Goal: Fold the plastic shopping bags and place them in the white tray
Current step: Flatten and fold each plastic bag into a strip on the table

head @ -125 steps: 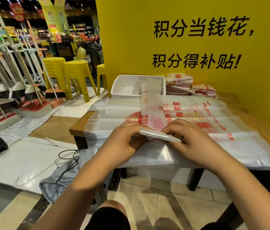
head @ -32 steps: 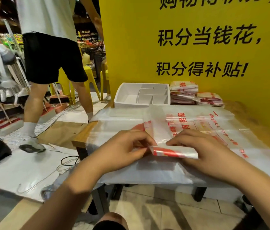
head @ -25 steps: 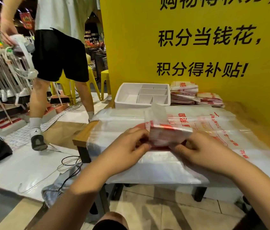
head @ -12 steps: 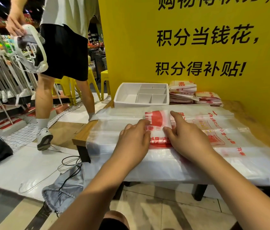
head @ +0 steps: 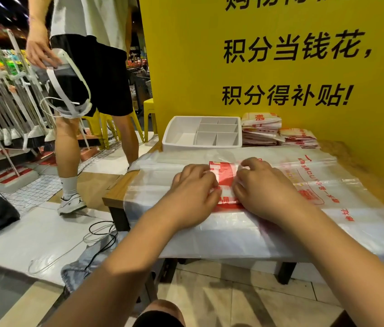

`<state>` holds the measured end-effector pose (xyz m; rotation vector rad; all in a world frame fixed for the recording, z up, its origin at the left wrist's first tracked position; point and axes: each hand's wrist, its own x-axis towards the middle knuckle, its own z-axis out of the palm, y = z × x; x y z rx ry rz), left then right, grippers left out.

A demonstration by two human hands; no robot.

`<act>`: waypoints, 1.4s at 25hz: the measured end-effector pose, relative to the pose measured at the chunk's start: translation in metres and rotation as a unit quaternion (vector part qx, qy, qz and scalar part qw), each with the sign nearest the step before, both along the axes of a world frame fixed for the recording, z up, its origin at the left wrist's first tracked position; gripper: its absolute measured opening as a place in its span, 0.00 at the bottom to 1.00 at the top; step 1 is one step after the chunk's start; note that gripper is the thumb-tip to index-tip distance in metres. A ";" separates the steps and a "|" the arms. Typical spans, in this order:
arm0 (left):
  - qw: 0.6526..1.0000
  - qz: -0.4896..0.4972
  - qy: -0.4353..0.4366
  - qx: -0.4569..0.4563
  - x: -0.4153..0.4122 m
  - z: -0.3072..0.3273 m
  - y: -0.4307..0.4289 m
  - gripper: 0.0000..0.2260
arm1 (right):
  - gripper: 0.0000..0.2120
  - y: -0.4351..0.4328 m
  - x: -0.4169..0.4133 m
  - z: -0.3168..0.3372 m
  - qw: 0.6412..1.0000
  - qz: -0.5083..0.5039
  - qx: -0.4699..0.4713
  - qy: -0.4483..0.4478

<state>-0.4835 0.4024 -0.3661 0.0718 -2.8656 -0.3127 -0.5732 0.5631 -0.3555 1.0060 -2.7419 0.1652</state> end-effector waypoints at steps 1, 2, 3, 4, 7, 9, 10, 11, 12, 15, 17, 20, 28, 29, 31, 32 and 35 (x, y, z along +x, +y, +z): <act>1.000 -0.017 -0.024 0.001 -0.003 0.003 -0.005 0.15 | 0.22 0.001 -0.006 0.001 0.999 0.031 0.012 0.001; 0.999 -0.026 -0.043 -0.003 -0.007 0.005 -0.011 0.15 | 0.24 0.003 -0.013 0.002 0.998 0.065 0.021 -0.001; 0.998 -0.033 -0.057 -0.012 -0.011 0.007 -0.015 0.15 | 0.25 0.004 -0.018 0.003 0.995 0.098 0.028 -0.010; 0.996 -0.042 -0.070 -0.021 -0.014 0.008 -0.017 0.16 | 0.26 0.005 -0.022 0.004 0.992 0.121 0.033 -0.028; 0.993 -0.054 -0.107 -0.020 -0.017 0.009 -0.018 0.26 | 0.27 0.007 -0.030 -0.001 0.985 0.142 0.039 -0.088; 0.992 -0.046 -0.121 0.006 -0.018 0.010 -0.021 0.29 | 0.27 0.006 -0.033 -0.005 0.981 0.147 0.048 -0.113; 0.990 -0.042 -0.133 0.014 -0.019 0.009 -0.023 0.31 | 0.28 0.008 -0.035 -0.006 0.979 0.151 0.052 -0.128; 0.988 -0.039 -0.146 0.015 -0.019 0.009 -0.025 0.34 | 0.30 0.011 -0.038 -0.005 0.976 0.156 0.056 -0.145; 0.987 -0.036 -0.158 0.011 -0.019 0.009 -0.027 0.37 | 0.33 0.015 -0.042 -0.004 0.971 0.162 0.059 -0.164; 0.980 -0.030 -0.195 0.015 -0.019 0.010 -0.032 0.41 | 0.41 0.026 -0.051 0.000 0.959 0.175 0.049 -0.219; 0.977 -0.026 -0.208 0.026 -0.018 0.012 -0.032 0.41 | 0.43 0.031 -0.055 -0.003 0.956 0.180 0.046 -0.225; 0.974 -0.020 -0.223 0.037 -0.021 0.014 -0.034 0.41 | 0.44 0.029 -0.061 -0.006 0.955 0.183 0.053 -0.228; 0.974 -0.042 -0.222 0.026 -0.024 0.020 -0.036 0.42 | 0.45 0.026 -0.053 0.009 0.959 0.170 0.075 -0.214; 0.974 -0.055 -0.217 0.030 -0.021 0.020 -0.038 0.43 | 0.47 0.026 -0.051 0.013 0.957 0.171 0.071 -0.224; 0.974 -0.077 -0.209 0.038 -0.017 0.026 -0.042 0.46 | 0.53 0.028 -0.047 0.022 0.944 0.181 0.061 -0.268; 0.974 -0.083 -0.206 0.040 -0.015 0.029 -0.043 0.46 | 0.54 0.030 -0.045 0.026 0.937 0.185 0.060 -0.289; 0.977 -0.094 -0.185 0.058 -0.011 0.034 -0.042 0.36 | 0.55 0.038 -0.037 0.030 0.929 0.197 0.056 -0.309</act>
